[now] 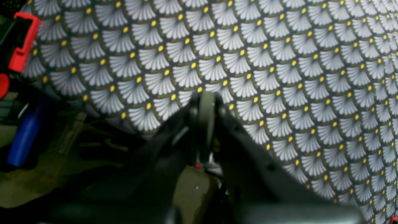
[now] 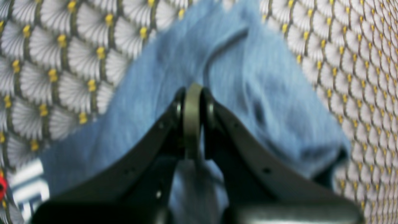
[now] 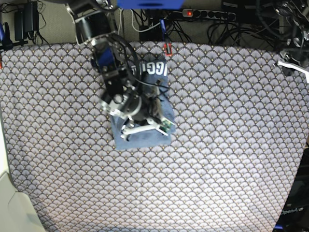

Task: Fold the T-shirt properly
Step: 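Press the right gripper onto the bundle's lettered edge to tidy it, then smooth the bundle's edge with the right gripper and release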

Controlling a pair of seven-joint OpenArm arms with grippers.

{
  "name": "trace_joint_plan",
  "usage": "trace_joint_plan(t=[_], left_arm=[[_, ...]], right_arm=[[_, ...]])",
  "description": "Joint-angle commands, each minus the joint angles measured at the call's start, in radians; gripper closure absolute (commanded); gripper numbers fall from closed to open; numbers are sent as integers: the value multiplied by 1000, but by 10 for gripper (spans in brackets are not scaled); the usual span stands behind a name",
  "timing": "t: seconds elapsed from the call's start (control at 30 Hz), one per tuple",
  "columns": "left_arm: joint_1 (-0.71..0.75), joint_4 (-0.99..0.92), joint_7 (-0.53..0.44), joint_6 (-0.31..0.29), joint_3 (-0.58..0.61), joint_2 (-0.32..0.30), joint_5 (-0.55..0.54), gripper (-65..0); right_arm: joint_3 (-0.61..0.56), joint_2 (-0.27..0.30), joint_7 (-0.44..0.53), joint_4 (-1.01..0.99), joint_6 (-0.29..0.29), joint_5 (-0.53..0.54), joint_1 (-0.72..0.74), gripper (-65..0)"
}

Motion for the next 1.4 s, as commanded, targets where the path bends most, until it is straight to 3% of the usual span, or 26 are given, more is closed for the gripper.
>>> trace_joint_plan(t=[0.0,0.3,0.5,0.63,0.87,1.03,1.17,1.37], left_arm=[[9,20,-17,-4,-4,-14,-11,-5],[35,74,-17,-4,-6,-13,-11,-5],[37,76,-17,-4,-6,-13,-10,-5],[38,76,-17,-4,-6,-13,-10,-5],[37,73,-17,-4,-4,-13,-10,-5],[37,71,-17,-4,-4,-13,-10,-5],[34,65,-22,-4,-4,-13,-10,-5],[32,74,-17,-4,0,-2,-11,-5]], right_arm=[[-3,-9,39,-10,-4,10,20,0],[0,52,201,-386,-4,10,190,0],[48,54,228,-447,-4,10,267,0],[66,55,219,-354,-4,10,273,0],[57,69,72,-45,-4,10,184,0],[17,75,-31,205,-4,10,31,0],[16,103,-48,375,-4,10,-150,0],[20,141,-43,406,-4,10,-268,0]])
